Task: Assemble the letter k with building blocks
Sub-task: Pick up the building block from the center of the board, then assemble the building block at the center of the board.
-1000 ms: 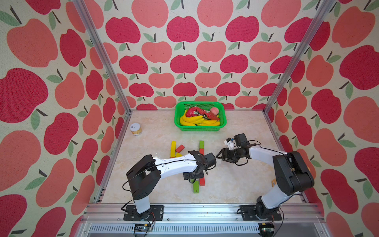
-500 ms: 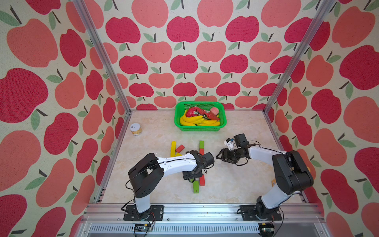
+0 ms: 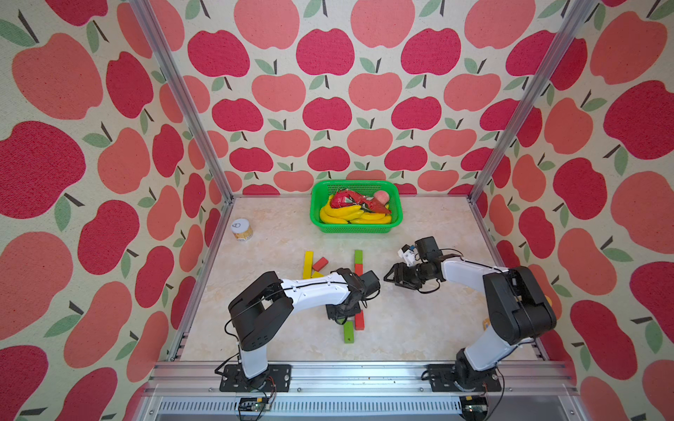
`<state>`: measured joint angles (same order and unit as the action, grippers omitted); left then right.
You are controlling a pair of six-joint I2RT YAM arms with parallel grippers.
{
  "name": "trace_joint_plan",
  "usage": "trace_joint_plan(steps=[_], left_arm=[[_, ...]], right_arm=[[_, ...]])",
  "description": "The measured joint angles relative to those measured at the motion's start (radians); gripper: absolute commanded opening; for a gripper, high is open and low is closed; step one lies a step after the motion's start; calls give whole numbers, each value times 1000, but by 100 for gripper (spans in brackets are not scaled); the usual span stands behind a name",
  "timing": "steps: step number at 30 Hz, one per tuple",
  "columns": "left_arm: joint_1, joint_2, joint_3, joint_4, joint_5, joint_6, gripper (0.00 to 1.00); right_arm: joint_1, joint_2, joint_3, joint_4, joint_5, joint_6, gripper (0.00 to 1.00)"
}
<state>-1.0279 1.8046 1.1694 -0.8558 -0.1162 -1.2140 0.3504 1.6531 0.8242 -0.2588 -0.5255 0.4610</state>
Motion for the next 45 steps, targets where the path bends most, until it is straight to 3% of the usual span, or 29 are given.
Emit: trace_joint_plan(steps=[7, 16, 25, 34, 45], left_arm=[[10, 0, 23, -39, -10, 62, 0], [60, 9, 267, -124, -57, 314, 0], [113, 42, 286, -89, -37, 472, 0], [82, 190, 378, -52, -8, 499, 0], [81, 229, 421, -60, -5, 467, 0]], right_arm=[[-11, -8, 26, -49, 28, -9, 65], [-64, -30, 93, -64, 72, -15, 66], [-102, -84, 97, -76, 89, -16, 66], [-186, -84, 88, -79, 55, -27, 67], [-194, -79, 79, -74, 9, -26, 67]])
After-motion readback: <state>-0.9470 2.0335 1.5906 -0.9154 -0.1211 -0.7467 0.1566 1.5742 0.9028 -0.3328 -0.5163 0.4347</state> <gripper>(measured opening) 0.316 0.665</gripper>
